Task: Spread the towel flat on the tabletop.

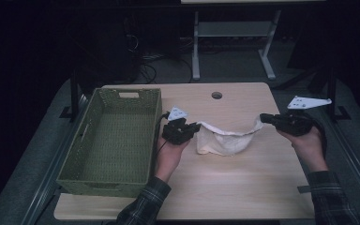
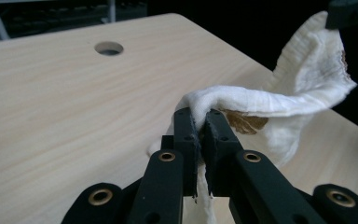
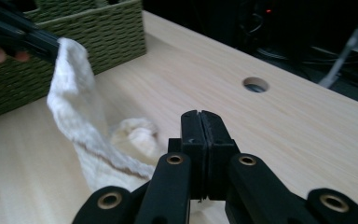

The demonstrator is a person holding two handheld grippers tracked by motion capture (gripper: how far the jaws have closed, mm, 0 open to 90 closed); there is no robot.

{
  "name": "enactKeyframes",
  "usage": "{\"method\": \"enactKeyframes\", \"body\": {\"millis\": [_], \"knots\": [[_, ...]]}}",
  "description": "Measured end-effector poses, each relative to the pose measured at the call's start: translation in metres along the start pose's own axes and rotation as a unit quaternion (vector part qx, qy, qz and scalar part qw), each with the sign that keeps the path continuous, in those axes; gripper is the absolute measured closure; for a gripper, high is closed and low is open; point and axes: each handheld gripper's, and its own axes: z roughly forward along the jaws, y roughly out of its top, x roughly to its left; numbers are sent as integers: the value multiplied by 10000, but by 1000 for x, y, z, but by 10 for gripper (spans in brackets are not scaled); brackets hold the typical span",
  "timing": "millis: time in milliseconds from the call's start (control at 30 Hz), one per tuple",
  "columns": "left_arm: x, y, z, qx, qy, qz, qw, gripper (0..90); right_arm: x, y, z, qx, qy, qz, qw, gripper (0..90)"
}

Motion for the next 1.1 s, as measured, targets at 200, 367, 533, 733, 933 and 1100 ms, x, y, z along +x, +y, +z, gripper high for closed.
{"method": "enactKeyframes", "body": {"millis": [200,367,533,733,933,1100], "knots": [[11,8,11,33,215,-103,9997,842,-20,-2,6,103,-212,173,9996,886],[26,9,38,215,535,-235,9981,841,-35,-7,23,224,-302,342,9987,886],[33,6,57,361,718,-228,9965,839,-44,-13,40,310,-314,464,9980,886],[39,1,66,621,862,-234,9941,627,-48,-20,60,446,-355,539,9969,737],[24,0,54,604,548,-3,9967,556,-40,-22,50,475,-202,428,9977,700],[3,-10,45,762,198,347,9963,527,-27,-35,42,621,-20,362,9974,676]]}}
